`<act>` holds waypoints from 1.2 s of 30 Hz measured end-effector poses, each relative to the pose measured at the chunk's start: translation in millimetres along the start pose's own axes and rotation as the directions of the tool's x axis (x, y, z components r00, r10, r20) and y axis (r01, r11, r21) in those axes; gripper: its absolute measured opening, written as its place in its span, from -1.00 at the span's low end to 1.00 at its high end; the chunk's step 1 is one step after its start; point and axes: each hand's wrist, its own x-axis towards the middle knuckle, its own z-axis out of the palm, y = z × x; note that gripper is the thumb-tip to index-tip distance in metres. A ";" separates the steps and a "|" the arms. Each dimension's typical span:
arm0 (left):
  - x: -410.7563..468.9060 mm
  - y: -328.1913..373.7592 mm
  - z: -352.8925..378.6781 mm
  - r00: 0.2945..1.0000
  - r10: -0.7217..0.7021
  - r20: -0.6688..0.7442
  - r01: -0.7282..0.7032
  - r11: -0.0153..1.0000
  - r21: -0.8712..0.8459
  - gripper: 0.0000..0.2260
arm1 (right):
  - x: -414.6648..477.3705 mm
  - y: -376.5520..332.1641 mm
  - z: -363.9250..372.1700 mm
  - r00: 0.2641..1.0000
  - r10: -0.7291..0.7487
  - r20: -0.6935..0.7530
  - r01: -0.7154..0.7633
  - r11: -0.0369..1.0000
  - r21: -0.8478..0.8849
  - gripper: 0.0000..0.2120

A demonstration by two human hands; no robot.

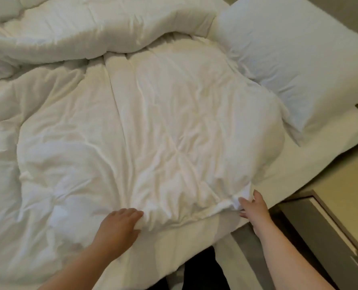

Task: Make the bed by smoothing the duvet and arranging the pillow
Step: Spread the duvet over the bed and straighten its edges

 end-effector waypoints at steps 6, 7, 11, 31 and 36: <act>31.2 65.9 10.1 0.999 0.048 0.020 -0.046 0.995 -0.087 -0.48 | 49.2 -1.7 -47.8 0.981 0.048 -0.186 -0.003 0.972 0.235 -0.56; 42.0 81.0 10.2 0.999 0.046 0.029 -0.043 0.995 -0.091 -0.48 | 59.9 -8.3 -58.4 0.985 0.056 -0.164 -0.009 0.962 0.274 -0.57; 110.3 152.9 6.7 0.999 -0.011 -0.039 0.005 0.987 -0.162 -0.44 | 113.0 -42.3 -94.5 0.997 0.005 -0.073 0.012 0.974 0.226 -0.52; 206.6 242.5 -41.0 0.903 -0.088 -0.420 -0.024 0.967 -0.254 -0.68 | 145.4 -203.7 -139.3 0.815 -0.538 0.216 0.578 0.780 -0.238 -0.72; 208.5 309.6 -95.1 0.819 0.165 -0.550 -0.228 0.973 -0.048 -0.76 | 99.9 -251.0 -224.8 0.658 -0.726 0.198 0.730 0.551 -0.405 -0.93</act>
